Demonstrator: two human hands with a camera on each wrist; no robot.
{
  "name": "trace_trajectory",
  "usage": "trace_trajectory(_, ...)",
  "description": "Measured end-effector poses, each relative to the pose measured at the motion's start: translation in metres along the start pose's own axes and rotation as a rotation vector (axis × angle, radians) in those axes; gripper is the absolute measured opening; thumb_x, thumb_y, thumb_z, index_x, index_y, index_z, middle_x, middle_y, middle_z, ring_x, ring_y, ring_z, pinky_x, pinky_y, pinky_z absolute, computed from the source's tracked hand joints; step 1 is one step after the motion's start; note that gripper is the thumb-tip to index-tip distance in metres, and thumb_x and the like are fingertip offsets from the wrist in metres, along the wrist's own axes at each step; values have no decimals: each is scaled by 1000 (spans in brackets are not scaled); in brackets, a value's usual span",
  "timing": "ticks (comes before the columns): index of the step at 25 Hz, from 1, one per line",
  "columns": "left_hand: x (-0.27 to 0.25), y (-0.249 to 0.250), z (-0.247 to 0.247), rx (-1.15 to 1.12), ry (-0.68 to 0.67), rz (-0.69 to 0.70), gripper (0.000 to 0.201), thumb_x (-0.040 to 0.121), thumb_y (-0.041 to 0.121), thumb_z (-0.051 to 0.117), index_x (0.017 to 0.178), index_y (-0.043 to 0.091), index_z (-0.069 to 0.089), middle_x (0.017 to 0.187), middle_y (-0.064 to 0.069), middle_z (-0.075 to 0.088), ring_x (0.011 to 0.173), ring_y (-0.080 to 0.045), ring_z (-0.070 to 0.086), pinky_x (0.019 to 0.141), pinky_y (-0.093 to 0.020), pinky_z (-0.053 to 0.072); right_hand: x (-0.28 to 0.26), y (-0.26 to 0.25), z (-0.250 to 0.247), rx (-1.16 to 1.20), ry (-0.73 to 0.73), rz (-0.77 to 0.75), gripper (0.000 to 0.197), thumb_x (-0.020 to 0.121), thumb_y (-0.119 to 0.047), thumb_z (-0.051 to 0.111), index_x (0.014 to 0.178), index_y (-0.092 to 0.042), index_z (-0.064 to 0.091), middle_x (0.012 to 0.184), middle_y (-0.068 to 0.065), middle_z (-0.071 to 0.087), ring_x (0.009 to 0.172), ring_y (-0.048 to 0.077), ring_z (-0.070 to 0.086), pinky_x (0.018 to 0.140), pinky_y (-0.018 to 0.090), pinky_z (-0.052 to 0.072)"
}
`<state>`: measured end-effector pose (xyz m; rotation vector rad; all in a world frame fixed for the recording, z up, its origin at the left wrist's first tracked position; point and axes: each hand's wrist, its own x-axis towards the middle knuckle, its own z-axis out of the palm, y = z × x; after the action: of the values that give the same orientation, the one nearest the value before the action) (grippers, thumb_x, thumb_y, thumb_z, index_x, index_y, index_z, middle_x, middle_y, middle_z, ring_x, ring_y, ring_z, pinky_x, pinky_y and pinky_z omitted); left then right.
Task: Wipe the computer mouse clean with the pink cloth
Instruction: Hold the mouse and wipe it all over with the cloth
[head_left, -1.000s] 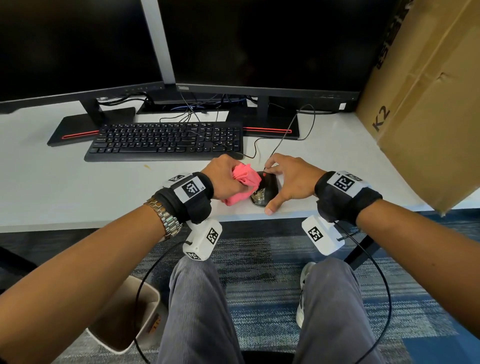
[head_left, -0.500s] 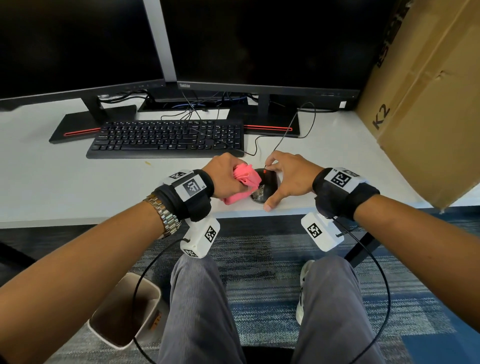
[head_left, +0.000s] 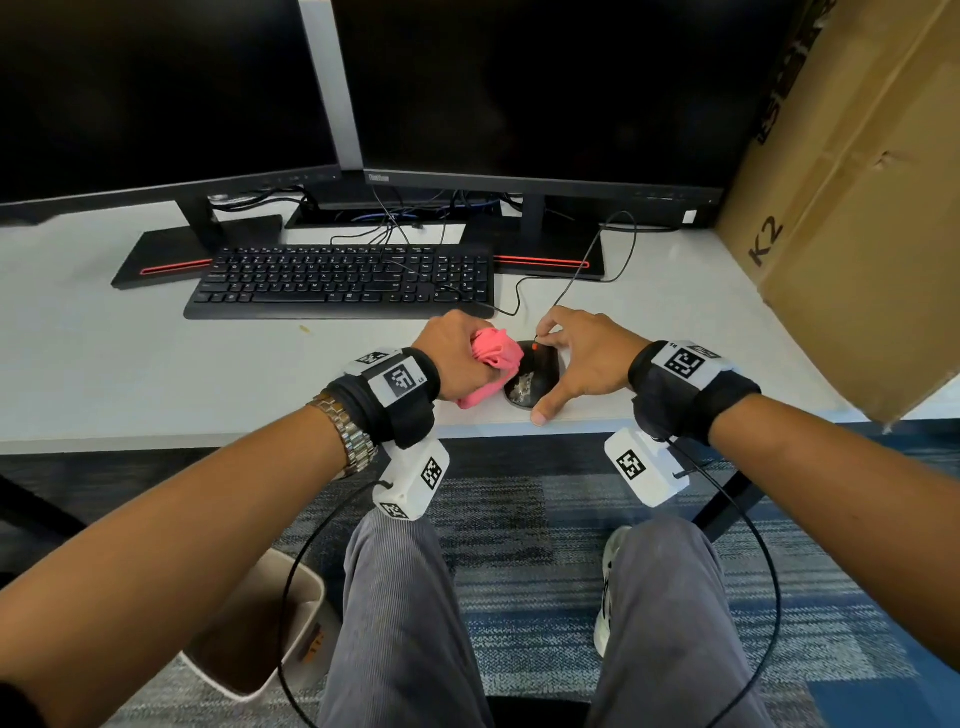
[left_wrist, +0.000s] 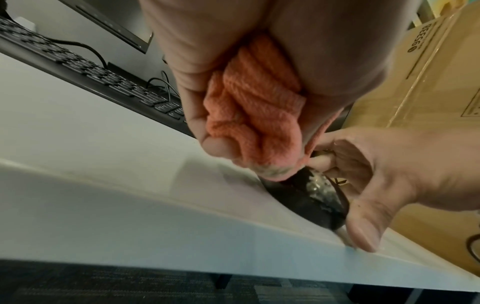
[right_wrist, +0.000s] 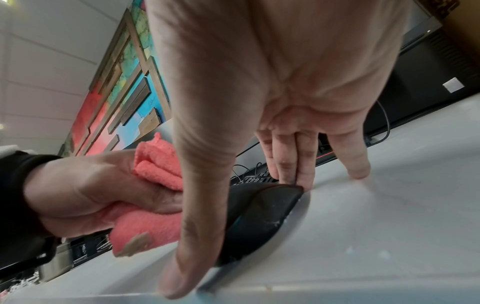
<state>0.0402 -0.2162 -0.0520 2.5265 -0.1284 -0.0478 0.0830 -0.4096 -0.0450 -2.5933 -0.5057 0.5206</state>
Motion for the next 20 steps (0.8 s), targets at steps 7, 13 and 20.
trace_trajectory(7, -7, -2, 2, 23, -46, 25, 20, 72, 26, 68, 80, 7, 69, 74, -14, 73, 65, -25, 68, 47, -12, 42, 3, 5, 2, -1, 5, 2, 105, 42, -41, 99, 130, -21, 46, 142, 5, 55, 127, 24, 53, 106, 39, 45)
trace_trajectory(13, -7, 4, 1, 44, -13, 26, 12, 76, 21, 68, 69, 13, 63, 66, -10, 69, 58, -25, 64, 40, -6, 38, 3, 2, -7, -21, -63, -40, 106, 51, -34, 98, 139, -18, 42, 148, 5, 51, 135, 23, 49, 109, 34, 40)
trace_trajectory(20, -2, 1, 1, 53, -38, 29, 18, 77, 24, 69, 74, 7, 66, 69, -14, 72, 62, -26, 68, 43, -9, 39, 2, 7, -15, 1, -101, -85, 95, 63, -21, 94, 143, -25, 45, 148, 3, 52, 140, 20, 45, 102, 26, 31)
